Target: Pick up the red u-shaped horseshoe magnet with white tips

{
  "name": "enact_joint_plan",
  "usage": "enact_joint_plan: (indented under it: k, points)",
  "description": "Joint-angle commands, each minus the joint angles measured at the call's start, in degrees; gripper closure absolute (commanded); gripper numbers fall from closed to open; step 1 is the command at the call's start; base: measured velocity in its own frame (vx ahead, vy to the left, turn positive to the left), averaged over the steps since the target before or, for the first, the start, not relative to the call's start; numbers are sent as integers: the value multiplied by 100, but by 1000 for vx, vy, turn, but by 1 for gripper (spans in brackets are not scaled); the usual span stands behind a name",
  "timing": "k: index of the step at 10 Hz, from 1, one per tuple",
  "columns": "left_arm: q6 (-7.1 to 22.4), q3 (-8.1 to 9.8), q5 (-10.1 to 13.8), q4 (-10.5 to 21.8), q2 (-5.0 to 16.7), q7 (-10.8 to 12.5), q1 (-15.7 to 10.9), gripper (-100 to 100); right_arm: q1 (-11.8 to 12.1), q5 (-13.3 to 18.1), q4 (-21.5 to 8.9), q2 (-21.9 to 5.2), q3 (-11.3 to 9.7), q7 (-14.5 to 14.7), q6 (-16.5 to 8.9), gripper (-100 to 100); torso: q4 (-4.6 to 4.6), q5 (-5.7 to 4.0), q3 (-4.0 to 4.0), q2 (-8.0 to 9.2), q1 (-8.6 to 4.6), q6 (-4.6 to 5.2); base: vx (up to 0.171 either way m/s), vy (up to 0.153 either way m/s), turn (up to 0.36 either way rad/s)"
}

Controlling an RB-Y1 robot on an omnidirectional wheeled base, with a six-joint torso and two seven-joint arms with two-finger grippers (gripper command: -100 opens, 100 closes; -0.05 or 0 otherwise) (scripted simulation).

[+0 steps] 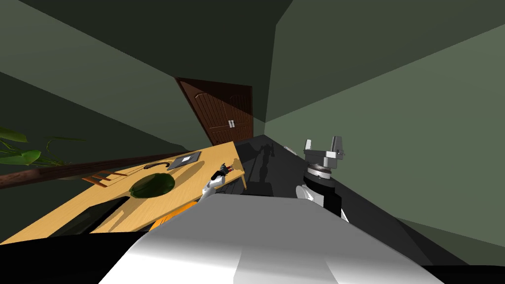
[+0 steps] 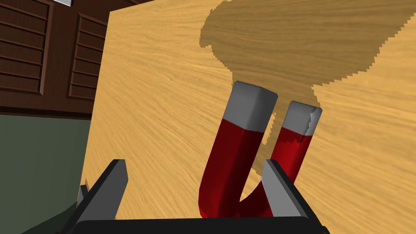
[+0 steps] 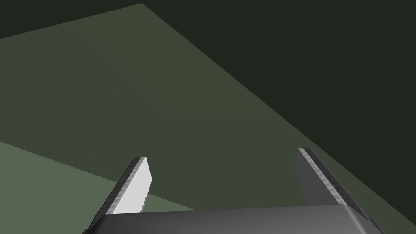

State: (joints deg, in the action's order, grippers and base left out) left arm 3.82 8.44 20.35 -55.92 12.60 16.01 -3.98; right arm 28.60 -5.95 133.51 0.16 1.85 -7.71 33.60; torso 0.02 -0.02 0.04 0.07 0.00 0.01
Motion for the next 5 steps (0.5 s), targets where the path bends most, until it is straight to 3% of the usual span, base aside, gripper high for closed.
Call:
enact_joint_plan:
  k: [1,2,5]
  points:
    - [0,0,0,0,0,0,0,-100,0,0,0,0,0,0,0,0,0,0,0,0,0,0,-9,-3,3]
    - [-16,-4,2,28,6,7,-18,100,0,0,0,0,0,0,0,0,-1,0,-1,-3,0,-1,0,0,0]
    - [-13,-6,-1,24,8,2,-17,100,0,0,0,0,0,0,0,0,-1,2,-3,-5,1,-3,0,0,0]
